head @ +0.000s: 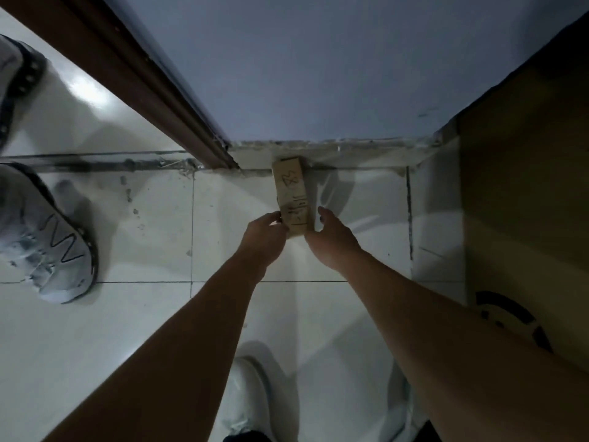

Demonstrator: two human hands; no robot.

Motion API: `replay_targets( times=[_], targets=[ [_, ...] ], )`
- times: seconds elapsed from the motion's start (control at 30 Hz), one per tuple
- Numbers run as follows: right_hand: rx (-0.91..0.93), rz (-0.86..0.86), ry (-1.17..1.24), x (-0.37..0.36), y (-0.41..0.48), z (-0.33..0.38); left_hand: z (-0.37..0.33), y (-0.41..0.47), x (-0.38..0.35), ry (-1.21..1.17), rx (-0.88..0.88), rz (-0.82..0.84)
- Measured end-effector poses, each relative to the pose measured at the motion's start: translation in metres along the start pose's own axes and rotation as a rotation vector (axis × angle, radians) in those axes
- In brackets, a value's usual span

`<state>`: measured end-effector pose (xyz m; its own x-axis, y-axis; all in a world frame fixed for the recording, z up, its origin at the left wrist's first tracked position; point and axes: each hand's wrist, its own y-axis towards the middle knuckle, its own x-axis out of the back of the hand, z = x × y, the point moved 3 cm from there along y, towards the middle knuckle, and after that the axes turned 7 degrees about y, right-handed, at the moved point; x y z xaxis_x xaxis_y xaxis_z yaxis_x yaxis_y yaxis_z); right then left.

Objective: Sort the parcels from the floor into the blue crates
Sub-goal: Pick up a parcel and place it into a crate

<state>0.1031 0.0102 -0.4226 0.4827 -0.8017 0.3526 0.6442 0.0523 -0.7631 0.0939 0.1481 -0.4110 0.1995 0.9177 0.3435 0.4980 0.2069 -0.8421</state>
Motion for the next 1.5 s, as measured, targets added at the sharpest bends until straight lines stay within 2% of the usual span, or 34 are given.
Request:
replay_targets(
  times=[0.1, 0.2, 0.37, 0.6, 0.77, 0.87, 1.1, 1.23, 1.37, 1.5],
  targets=[
    [0.012, 0.010, 0.089, -0.007, 0.009, 0.004, 0.000, 0.001, 0.000, -0.058, 0.025, 0.004],
    [-0.060, -0.018, 0.103, -0.006, 0.004, 0.002, -0.008, -0.011, 0.001, -0.086, 0.026, -0.009],
    [-0.154, -0.108, 0.143, 0.018, -0.048, 0.003, -0.031, -0.061, -0.002, -0.021, -0.006, 0.057],
    [-0.194, -0.260, 0.129, 0.084, -0.168, 0.022, -0.088, -0.185, -0.007, -0.041, -0.002, 0.202],
    [-0.247, -0.275, 0.226, 0.140, -0.275, 0.056, -0.146, -0.308, 0.008, 0.041, 0.041, 0.363],
    [-0.250, -0.292, 0.291, 0.170, -0.340, 0.084, -0.172, -0.374, 0.022, 0.035, 0.044, 0.375],
    [-0.196, -0.422, 0.539, 0.235, -0.491, 0.160, -0.217, -0.504, 0.073, 0.087, -0.044, 0.402],
    [-0.159, -0.479, 0.695, 0.263, -0.575, 0.192, -0.235, -0.570, 0.103, 0.205, -0.104, 0.396],
    [-0.146, -0.523, 0.801, 0.285, -0.634, 0.216, -0.259, -0.625, 0.109, 0.284, -0.211, 0.407],
    [-0.073, -0.551, 0.980, 0.309, -0.677, 0.228, -0.278, -0.671, 0.103, 0.235, -0.265, 0.506]
  ],
)
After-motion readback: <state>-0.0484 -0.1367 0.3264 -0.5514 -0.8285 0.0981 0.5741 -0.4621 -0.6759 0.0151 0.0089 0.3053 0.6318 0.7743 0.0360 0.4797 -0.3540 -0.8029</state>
